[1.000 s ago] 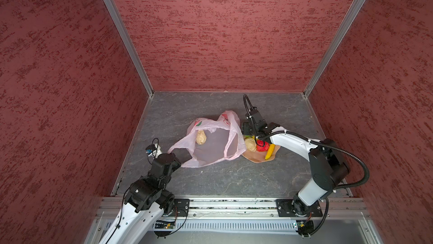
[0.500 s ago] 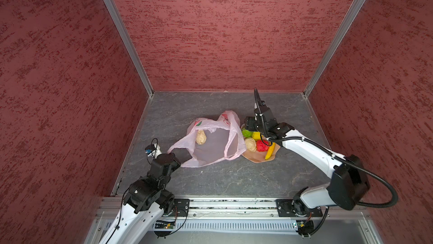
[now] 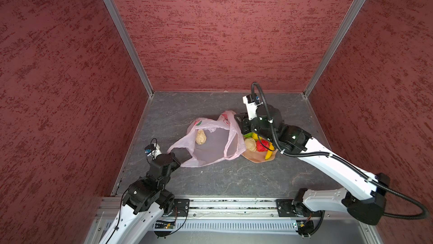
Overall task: Take the fake fruits out of the plastic bag
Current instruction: 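Move the open right gripper back over the bag opening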
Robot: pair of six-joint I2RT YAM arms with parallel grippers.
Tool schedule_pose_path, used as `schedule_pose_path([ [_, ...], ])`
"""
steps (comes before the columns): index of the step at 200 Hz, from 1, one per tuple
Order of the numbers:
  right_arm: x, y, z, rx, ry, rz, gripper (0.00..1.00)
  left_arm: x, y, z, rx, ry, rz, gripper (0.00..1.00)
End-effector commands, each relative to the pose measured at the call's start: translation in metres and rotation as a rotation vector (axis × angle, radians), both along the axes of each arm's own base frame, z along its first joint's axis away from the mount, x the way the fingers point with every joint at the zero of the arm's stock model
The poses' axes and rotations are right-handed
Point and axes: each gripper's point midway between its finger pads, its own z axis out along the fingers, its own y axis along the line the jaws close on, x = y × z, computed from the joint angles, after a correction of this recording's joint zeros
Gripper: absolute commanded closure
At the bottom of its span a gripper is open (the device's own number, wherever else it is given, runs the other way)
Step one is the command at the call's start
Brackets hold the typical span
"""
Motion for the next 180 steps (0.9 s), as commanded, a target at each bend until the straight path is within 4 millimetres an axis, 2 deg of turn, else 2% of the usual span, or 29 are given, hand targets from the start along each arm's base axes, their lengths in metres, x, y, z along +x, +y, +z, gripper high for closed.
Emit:
schedule_pose_path([
  [1, -0.018, 0.032, -0.011, -0.084, -0.013, 0.154, 0.75, 0.005, -0.003, 0.016, -0.002, -0.026, -0.013, 0.92],
  [28, -0.038, 0.070, -0.026, -0.130, -0.005, 0.300, 0.79, 0.008, -0.008, 0.020, -0.002, -0.014, -0.029, 0.92],
  [34, -0.040, 0.080, -0.040, -0.159, 0.016, 0.324, 0.79, 0.009, -0.009, 0.021, -0.004, -0.014, -0.035, 0.92],
  [65, -0.050, 0.103, -0.074, -0.206, 0.081, 0.402, 0.81, 0.014, -0.015, 0.031, -0.012, -0.028, -0.053, 0.92],
  [98, -0.049, 0.110, -0.111, -0.288, 0.120, 0.424, 0.82, 0.017, -0.017, 0.041, -0.010, -0.046, -0.064, 0.91],
  [132, -0.043, 0.116, -0.148, -0.382, 0.175, 0.429, 0.82, 0.014, -0.012, 0.042, -0.001, -0.050, -0.053, 0.91],
  [180, -0.043, 0.116, -0.188, -0.488, 0.232, 0.456, 0.83, 0.013, -0.007, 0.041, 0.006, -0.052, -0.030, 0.90],
])
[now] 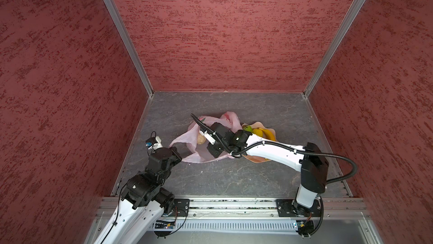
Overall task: Take the fake fruits out of the plastic bag
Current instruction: 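Move the open right gripper back over the bag opening, then lower the open right gripper into the bag around the cream pear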
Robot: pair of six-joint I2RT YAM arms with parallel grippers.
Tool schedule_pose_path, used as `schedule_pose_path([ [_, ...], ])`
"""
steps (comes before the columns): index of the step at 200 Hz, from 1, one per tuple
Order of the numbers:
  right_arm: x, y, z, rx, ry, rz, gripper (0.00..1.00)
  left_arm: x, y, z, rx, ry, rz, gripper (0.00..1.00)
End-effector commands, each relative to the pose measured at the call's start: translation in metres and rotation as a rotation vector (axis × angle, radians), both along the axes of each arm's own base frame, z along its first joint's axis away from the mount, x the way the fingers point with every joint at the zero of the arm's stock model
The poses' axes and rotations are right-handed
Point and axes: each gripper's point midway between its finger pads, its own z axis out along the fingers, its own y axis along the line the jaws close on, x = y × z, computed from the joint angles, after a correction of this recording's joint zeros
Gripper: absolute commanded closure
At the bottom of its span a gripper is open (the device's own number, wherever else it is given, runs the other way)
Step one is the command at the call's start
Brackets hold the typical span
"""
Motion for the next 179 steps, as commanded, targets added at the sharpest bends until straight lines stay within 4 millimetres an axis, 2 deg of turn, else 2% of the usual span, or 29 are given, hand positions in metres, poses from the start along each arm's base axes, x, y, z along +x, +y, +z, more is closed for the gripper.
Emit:
schedule_pose_path([
  [1, -0.002, 0.003, -0.004, -0.044, -0.006, 0.050, 0.83, 0.000, 0.005, 0.006, 0.014, -0.019, 0.013, 0.90],
  [27, 0.005, 0.001, -0.022, -0.100, 0.000, 0.033, 0.83, -0.002, 0.008, 0.003, 0.019, -0.013, 0.025, 0.91],
  [43, 0.016, -0.002, -0.030, -0.122, -0.013, -0.011, 0.80, -0.005, 0.011, 0.000, 0.025, -0.004, 0.039, 0.91],
  [56, 0.025, 0.001, -0.031, -0.106, -0.017, -0.046, 0.76, -0.009, 0.015, -0.004, 0.033, 0.008, 0.051, 0.91],
  [82, 0.036, 0.019, -0.031, -0.030, -0.006, -0.095, 0.68, -0.017, 0.022, -0.015, 0.042, 0.032, 0.071, 0.91],
  [118, 0.054, 0.037, -0.040, -0.001, 0.002, -0.174, 0.65, -0.023, 0.026, -0.022, 0.025, 0.032, 0.091, 0.91],
  [142, 0.064, 0.038, -0.049, -0.036, -0.007, -0.206, 0.64, -0.023, 0.027, -0.020, 0.018, 0.019, 0.095, 0.91],
  [179, 0.080, 0.035, -0.049, -0.052, -0.021, -0.262, 0.59, -0.024, 0.031, -0.018, 0.030, 0.005, 0.109, 0.91],
])
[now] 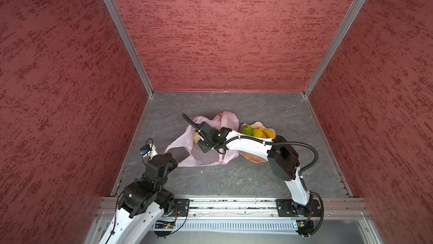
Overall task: Take the fake fruits out of the plastic bag
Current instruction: 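Lower the open right gripper into the bag around the cream pear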
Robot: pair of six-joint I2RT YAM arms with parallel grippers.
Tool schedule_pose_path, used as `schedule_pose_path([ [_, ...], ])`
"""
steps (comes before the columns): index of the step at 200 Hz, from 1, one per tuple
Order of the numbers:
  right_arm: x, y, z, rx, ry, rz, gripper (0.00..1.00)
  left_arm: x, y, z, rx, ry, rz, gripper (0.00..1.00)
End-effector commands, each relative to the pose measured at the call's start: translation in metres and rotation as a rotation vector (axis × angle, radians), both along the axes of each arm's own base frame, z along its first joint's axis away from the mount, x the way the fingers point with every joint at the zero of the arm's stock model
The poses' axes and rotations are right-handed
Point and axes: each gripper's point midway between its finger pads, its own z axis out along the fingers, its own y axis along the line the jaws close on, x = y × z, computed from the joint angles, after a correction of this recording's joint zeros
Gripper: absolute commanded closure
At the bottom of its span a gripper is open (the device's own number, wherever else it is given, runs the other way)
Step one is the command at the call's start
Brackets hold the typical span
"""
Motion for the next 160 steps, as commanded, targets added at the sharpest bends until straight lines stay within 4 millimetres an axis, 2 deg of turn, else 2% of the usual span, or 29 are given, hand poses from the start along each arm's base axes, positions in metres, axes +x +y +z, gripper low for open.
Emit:
schedule_pose_path([
  [1, 0.017, -0.004, 0.009, -0.004, -0.035, -0.068, 0.59, -0.002, 0.007, 0.002, 0.012, -0.015, 0.030, 0.91],
  [57, 0.037, 0.007, 0.014, 0.102, -0.052, -0.176, 0.41, -0.001, 0.008, -0.002, 0.017, -0.025, 0.033, 0.89],
  [104, 0.055, 0.018, 0.007, 0.216, -0.017, -0.303, 0.34, 0.003, 0.002, -0.007, 0.005, -0.017, 0.014, 0.89],
  [160, 0.063, 0.025, -0.001, 0.294, 0.023, -0.375, 0.23, 0.003, -0.001, -0.012, -0.005, -0.008, 0.000, 0.89],
])
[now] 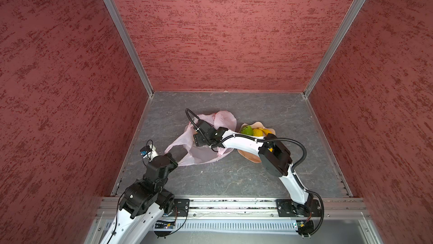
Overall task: Take the fake fruits out of the plastic bag
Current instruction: 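Lower the open right gripper into the bag around the cream pear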
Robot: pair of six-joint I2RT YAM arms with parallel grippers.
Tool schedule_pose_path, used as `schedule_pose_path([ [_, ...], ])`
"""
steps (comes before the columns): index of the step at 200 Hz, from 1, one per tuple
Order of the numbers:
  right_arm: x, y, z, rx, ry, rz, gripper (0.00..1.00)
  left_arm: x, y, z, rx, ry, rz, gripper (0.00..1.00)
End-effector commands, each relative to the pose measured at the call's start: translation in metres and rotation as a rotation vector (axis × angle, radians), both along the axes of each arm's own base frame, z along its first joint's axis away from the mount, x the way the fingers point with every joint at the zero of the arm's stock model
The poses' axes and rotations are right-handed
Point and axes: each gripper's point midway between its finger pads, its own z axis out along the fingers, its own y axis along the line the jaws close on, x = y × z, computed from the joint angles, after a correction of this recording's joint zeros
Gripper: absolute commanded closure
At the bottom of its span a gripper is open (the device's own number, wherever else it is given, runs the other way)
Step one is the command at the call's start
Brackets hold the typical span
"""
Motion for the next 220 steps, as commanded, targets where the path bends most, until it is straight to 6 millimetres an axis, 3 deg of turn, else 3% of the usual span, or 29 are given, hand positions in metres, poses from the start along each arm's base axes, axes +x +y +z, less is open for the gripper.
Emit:
schedule_pose_path([
  [1, 0.018, 0.009, 0.014, 0.102, -0.018, -0.077, 0.23, 0.001, -0.002, -0.006, -0.001, 0.012, -0.007, 0.89],
  [151, 0.042, 0.020, -0.010, 0.205, -0.004, -0.145, 0.18, 0.003, -0.018, -0.030, -0.057, 0.056, -0.060, 0.90],
  [220, 0.051, 0.026, -0.007, 0.245, -0.054, -0.136, 0.17, 0.002, -0.019, -0.032, -0.061, 0.068, -0.068, 0.90],
])
